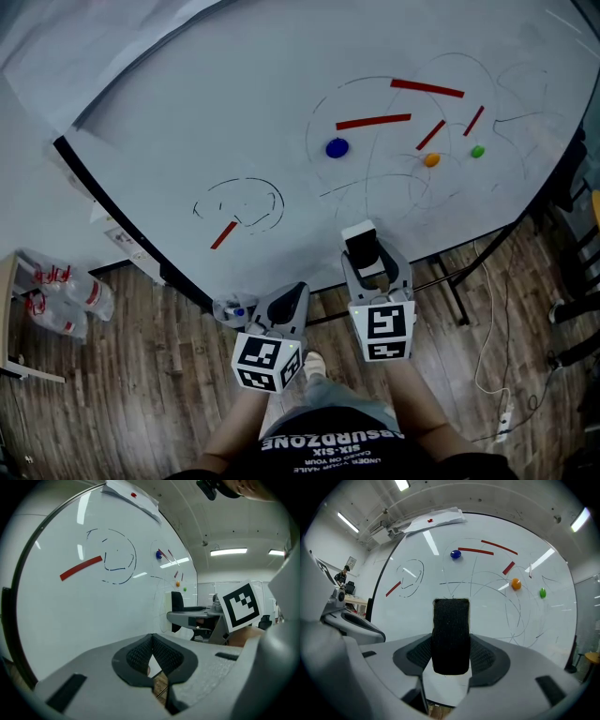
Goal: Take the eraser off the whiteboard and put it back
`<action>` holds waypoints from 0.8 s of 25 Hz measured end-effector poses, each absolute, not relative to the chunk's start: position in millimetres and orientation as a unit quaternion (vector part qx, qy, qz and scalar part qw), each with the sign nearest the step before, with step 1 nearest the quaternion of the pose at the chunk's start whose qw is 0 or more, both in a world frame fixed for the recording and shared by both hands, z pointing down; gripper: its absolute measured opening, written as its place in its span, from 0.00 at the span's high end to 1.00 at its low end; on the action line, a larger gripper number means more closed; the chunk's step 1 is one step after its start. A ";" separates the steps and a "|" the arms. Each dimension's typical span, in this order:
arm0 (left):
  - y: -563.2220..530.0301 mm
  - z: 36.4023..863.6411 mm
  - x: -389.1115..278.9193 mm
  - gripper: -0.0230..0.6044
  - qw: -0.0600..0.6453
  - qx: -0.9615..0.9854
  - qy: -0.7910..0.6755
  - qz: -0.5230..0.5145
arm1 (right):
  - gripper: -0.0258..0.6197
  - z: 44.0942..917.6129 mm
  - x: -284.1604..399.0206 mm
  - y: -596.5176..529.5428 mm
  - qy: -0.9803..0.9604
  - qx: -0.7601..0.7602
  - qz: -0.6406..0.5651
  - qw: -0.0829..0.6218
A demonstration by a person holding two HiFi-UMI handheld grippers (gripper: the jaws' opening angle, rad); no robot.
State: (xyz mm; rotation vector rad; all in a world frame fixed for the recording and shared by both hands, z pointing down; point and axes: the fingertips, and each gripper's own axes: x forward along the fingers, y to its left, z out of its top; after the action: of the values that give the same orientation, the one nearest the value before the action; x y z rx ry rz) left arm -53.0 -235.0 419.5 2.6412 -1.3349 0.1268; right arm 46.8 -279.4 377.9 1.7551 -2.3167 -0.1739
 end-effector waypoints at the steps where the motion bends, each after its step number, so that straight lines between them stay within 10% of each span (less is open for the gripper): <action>1: -233.6 419.3 -52.9 0.95 0.090 0.888 -0.449 0.042 | 0.61 377.6 46.8 -277.1 -0.791 0.598 -0.058 0.114; 20: -197.3 418.5 -53.7 0.95 0.091 0.883 -0.460 0.035 | 0.60 385.6 33.1 -223.6 -0.814 0.569 -0.052 0.102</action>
State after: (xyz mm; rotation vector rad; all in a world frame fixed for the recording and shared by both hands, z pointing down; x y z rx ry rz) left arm -53.7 -197.3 418.5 2.6228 -1.3661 0.1033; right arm 33.1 -223.6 385.6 1.6801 -2.4049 -0.1543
